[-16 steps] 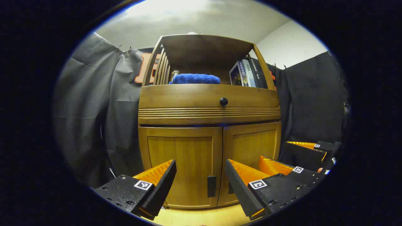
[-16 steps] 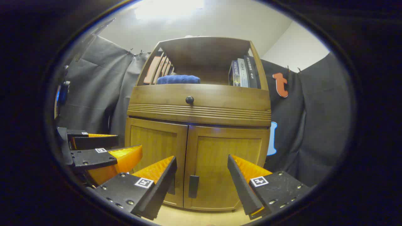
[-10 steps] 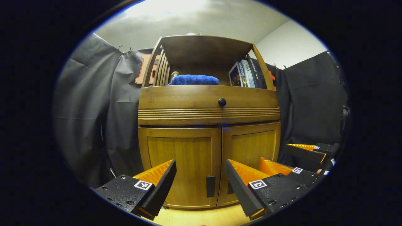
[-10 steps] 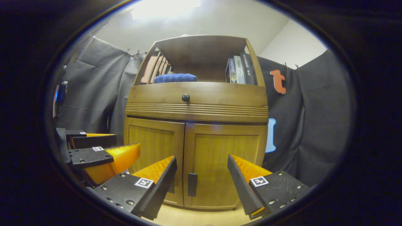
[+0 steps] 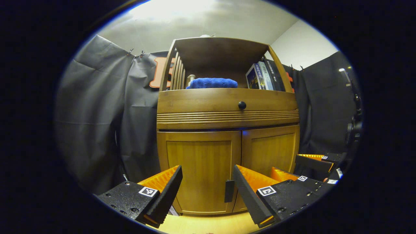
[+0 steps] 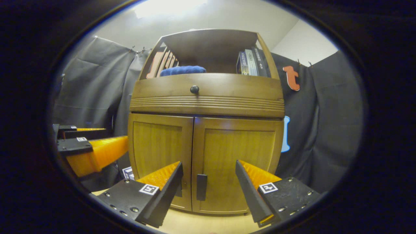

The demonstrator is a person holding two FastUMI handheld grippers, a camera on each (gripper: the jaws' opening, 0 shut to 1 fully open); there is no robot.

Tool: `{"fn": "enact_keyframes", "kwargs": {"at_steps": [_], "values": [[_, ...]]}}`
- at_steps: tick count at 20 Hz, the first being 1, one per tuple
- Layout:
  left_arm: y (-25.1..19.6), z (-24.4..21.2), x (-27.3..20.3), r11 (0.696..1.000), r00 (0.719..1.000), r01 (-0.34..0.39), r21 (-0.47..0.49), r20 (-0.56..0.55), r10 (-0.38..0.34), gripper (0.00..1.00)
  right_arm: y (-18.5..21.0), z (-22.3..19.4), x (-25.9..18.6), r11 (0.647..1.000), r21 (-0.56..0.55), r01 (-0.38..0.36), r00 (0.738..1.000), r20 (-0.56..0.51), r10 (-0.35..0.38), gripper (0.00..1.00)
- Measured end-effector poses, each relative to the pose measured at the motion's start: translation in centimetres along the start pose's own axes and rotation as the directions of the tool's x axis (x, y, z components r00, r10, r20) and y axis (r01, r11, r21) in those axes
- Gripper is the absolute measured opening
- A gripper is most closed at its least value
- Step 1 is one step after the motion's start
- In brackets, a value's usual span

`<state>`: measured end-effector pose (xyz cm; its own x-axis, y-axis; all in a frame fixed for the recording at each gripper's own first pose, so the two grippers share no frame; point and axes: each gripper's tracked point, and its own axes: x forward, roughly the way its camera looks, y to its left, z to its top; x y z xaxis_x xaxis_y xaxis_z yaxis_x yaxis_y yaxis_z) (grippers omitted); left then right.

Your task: Open the right door of the double-door shoe cabinet with the right hand, and open the left door with the left hand.

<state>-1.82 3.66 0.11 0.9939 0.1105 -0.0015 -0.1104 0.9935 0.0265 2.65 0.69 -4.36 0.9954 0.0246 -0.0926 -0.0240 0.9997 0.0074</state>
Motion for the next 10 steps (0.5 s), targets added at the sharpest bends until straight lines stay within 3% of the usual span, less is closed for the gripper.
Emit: {"fn": "enact_keyframes", "kwargs": {"at_steps": [6, 9, 10], "values": [[4.6, -0.5, -1.0, 0.992, 0.993, -0.114, 0.054, -0.016, 0.115, 0.94, 1.8, -4.5, 4.8, 1.0, -0.016, -0.017, 0.995, -0.098, 0.015, 0.94], [6.7, -1.0, -1.3, 0.983, 0.985, -0.17, 0.067, -0.032, 0.172, 0.94, 1.5, -7.4, 7.1, 0.999, -0.033, 0.016, 0.986, -0.163, -0.021, 0.76], [7.4, -1.2, -1.5, 0.98, 0.981, -0.188, 0.071, -0.038, 0.191, 0.94, 1.4, -8.3, 8.0, 0.999, -0.035, 0.028, 0.982, -0.185, -0.034, 0.75]]}}
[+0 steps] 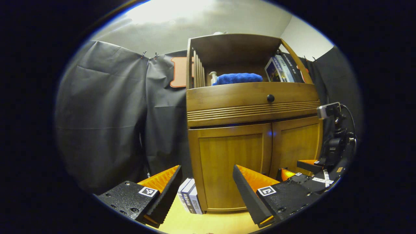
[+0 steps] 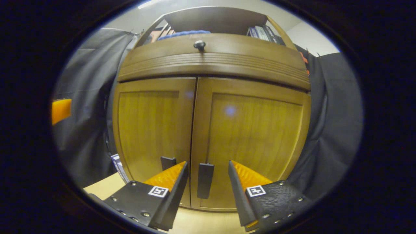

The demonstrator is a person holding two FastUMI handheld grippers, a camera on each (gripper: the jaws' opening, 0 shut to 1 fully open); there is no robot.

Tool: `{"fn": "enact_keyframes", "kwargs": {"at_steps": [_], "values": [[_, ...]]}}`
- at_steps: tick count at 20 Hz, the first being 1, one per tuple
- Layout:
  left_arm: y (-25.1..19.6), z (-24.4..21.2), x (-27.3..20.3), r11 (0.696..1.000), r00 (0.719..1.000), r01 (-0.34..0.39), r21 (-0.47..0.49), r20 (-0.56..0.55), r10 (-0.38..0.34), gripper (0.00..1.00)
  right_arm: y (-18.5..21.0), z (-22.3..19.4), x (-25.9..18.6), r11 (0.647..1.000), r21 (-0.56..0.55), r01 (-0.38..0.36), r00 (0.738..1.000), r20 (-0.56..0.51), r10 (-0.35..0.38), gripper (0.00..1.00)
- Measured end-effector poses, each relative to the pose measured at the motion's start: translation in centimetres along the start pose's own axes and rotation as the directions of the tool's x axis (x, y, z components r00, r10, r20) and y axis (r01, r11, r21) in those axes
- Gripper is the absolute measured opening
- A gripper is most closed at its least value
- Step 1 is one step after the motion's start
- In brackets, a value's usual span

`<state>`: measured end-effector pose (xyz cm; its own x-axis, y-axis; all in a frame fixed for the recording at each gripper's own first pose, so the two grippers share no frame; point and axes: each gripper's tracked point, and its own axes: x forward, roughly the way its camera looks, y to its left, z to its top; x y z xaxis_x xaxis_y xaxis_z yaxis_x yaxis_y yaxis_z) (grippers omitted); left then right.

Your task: Open the right door of the double-door shoe cabinet with the right hand, and open the left door with the left hand.

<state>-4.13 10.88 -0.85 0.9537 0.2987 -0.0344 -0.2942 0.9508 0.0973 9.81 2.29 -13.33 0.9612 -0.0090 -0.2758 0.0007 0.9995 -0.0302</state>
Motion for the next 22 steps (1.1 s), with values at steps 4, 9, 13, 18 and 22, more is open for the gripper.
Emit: {"fn": "enact_keyframes", "kwargs": {"at_steps": [4, 9, 13, 18, 22], "values": [[2.6, -0.7, 0.1, 0.998, 0.997, -0.07, 0.01, -0.021, 0.07, 0.94, 0.5, -1.8, 2.3, 0.999, 0.039, -0.006, 0.998, -0.054, 0.008, 0.51], [4.3, -1.4, 0.2, 0.994, 0.993, -0.111, 0.002, -0.036, 0.111, 0.94, 1.2, -2.3, 3.8, 0.999, 0.04, 0.003, 0.997, -0.08, 0.001, 0.3], [3.9, -1.5, 0.4, 0.995, 0.994, -0.098, -0.009, -0.039, 0.097, 0.95, 1.1, -2.6, 4.0, 0.995, 0.096, 0.015, 0.996, -0.088, -0.006, 0.24], [1.9, -1.5, 0.5, 0.999, 0.999, -0.039, -0.02, -0.038, 0.038, 0.95, 0.4, -2.6, 0.9, 0.995, 0.098, -0.009, 0.997, -0.081, 0.017, 0.25], [-0.4, -1.5, 0.5, 0.999, 0.999, 0.025, -0.026, -0.037, -0.026, 0.95, -0.4, -2.9, -1.8, 0.995, 0.097, 0.012, 0.997, -0.079, -0.005, 0.25]]}}
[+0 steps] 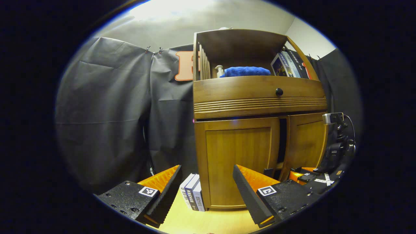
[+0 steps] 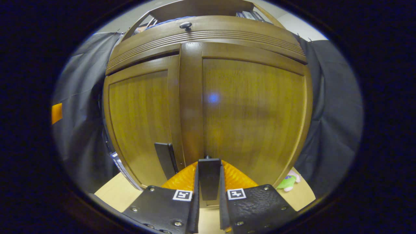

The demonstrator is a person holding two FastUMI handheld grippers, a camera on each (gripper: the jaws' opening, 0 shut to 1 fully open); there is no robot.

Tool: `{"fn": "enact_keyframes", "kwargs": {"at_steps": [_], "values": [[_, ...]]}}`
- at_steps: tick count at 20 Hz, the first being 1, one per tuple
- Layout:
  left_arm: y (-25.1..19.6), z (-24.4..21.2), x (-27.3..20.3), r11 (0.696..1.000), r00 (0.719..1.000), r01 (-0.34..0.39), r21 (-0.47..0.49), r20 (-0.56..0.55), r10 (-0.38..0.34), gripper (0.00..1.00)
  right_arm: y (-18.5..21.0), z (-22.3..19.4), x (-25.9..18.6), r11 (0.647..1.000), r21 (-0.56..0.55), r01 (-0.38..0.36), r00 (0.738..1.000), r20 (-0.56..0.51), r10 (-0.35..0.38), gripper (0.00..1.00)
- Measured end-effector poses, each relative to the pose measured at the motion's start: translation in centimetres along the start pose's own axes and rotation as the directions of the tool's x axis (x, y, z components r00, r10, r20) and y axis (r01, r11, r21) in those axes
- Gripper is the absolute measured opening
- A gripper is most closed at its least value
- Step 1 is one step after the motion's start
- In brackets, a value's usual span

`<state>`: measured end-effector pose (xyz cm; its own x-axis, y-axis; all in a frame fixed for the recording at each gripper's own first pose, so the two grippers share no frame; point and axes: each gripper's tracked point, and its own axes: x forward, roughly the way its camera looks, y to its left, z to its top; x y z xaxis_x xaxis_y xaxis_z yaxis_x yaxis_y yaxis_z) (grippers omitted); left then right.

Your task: Open the right door of the double-door shoe cabinet with the right hand, and open the left door with the left hand.

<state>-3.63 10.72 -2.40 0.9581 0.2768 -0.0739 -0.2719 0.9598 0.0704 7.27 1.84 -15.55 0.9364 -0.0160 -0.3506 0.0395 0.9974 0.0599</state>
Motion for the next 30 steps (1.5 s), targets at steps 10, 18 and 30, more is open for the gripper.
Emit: {"fn": "enact_keyframes", "kwargs": {"at_steps": [10, 18, 30], "values": [[-6.0, -0.2, -0.7, 0.986, 0.986, 0.167, 0.009, 0.0, -0.167, 0.96, -2.5, -1.0, -5.6, 0.999, 0.016, 0.04, 0.999, -0.003, -0.04, 0.25], [-10.8, -1.1, -1.8, 0.954, 0.954, 0.299, -0.01, -0.02, -0.3, 0.95, -5.8, -1.8, -10.0, 0.994, 0.025, 0.11, 0.994, 0.002, -0.11, 0.24], [-16.7, -3.0, -3.4, 0.9, 0.897, 0.433, -0.043, -0.077, -0.435, 0.95, -12.4, -1.8, -15.5, 0.964, 0.031, 0.266, 0.963, 0.032, -0.267, 0.24]]}}
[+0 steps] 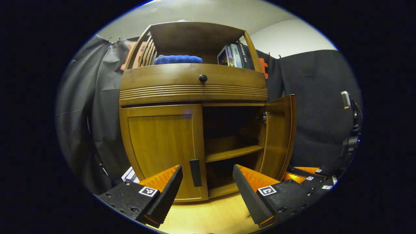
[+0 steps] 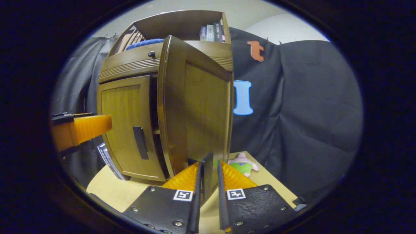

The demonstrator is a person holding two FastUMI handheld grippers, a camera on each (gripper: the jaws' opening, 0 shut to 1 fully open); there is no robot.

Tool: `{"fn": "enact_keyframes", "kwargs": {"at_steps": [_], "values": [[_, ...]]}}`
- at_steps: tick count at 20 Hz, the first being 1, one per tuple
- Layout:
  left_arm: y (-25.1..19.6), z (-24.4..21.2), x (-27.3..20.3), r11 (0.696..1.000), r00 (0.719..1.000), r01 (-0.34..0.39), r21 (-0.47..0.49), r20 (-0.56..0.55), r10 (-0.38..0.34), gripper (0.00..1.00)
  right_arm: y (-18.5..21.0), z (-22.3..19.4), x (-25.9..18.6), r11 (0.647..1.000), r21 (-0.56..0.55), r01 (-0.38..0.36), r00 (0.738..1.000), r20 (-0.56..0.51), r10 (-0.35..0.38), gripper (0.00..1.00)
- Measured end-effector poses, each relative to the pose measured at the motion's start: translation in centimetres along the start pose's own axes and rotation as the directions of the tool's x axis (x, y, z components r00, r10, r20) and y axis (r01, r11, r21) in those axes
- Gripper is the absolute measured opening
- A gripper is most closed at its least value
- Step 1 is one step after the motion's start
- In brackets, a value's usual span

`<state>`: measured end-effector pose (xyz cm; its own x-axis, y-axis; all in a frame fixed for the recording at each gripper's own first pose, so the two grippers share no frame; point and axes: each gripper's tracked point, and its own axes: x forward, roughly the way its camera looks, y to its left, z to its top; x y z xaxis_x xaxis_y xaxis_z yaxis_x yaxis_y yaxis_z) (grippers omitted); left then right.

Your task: Open the right door of the double-door shoe cabinet with the right hand, and open the left door with the left hand.

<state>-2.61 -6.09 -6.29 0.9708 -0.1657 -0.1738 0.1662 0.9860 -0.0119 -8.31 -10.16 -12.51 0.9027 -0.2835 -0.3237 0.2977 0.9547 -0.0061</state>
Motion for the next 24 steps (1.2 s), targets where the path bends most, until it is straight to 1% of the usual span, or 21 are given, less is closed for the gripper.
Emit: {"fn": "enact_keyframes", "kwargs": {"at_steps": [1, 4, 6, 9, 11, 16, 19, 21, 22, 24], "values": [[-0.4, -0.2, 0.2, 1.0, 1.0, 0.009, -0.003, -0.005, -0.009, 0.96, -0.8, 0.0, -0.1, 1.0, 0.0, 0.018, 1.0, 0.002, -0.018, 0.24], [-1.4, -0.4, 0.7, 0.999, 0.999, 0.033, -0.014, -0.015, -0.034, 0.95, -3.5, 0.0, -0.8, 0.996, -0.01, 0.085, 0.996, 0.002, -0.085, 0.24], [-1.9, -0.6, 1.1, 0.999, 0.999, 0.045, -0.017, -0.018, -0.045, 0.95, -5.1, 0.2, -0.8, 0.993, 0.002, 0.119, 0.993, 0.008, -0.119, 0.24], [-2.2, -0.8, 1.5, 0.999, 0.999, 0.049, -0.015, -0.023, -0.05, 0.95, -8.0, 0.5, -1.0, 0.986, 0.024, 0.164, 0.986, 0.013, -0.164, 0.17], [-2.0, -1.2, 1.9, 0.999, 0.999, 0.043, -0.012, -0.028, -0.044, 0.95, -9.4, 0.5, -1.0, 0.983, 0.033, 0.182, 0.983, 0.013, -0.182, 0.17], [-0.7, -2.1, 3.8, 1.0, 0.999, 0.006, -0.011, -0.044, -0.007, 0.96, -10.1, 0.4, -1.0, 0.982, 0.036, 0.186, 0.982, 0.013, -0.186, 0.17], [0.5, -3.0, 5.9, 0.999, 0.998, -0.028, -0.016, -0.054, 0.027, 0.95, -10.1, 0.5, -0.9, 0.981, 0.039, 0.191, 0.981, 0.016, -0.191, 0.17], [1.5, -3.7, 7.6, 0.998, 0.996, -0.061, -0.024, -0.063, 0.059, 0.92, -10.4, 0.7, -1.1, 0.979, 0.047, 0.197, 0.98, 0.013, -0.198, 0.17], [2.1, -4.0, 8.5, 0.997, 0.994, -0.08, -0.022, -0.071, 0.079, 0.83, -10.7, 0.7, -1.1, 0.978, 0.05, 0.203, 0.979, 0.012, -0.204, 0.17], [3.2, -4.9, 10.3, 0.994, 0.991, -0.112, -0.013, -0.081, 0.111, 0.8, -11.8, 1.4, -1.9, 0.97, 0.046, 0.238, 0.971, 0.026, -0.239, 0.17]]}}
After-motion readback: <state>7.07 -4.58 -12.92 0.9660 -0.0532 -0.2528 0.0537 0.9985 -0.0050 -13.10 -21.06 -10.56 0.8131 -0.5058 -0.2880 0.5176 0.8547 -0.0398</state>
